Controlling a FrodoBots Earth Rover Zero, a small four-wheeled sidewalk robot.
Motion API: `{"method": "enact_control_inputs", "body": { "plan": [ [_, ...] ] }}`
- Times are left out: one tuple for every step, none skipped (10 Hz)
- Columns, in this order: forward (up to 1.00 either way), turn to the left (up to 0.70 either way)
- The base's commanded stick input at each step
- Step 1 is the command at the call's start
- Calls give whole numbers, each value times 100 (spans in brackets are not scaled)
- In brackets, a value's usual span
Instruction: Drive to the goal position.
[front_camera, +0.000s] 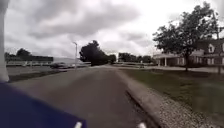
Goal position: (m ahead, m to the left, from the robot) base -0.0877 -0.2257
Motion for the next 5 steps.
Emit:
{"method": "enact_control_inputs", "body": {
  "plan": [
    [0, 0],
    [0, 0],
    [0, 0],
    [0, 0],
    [0, 0]
  ]
}}
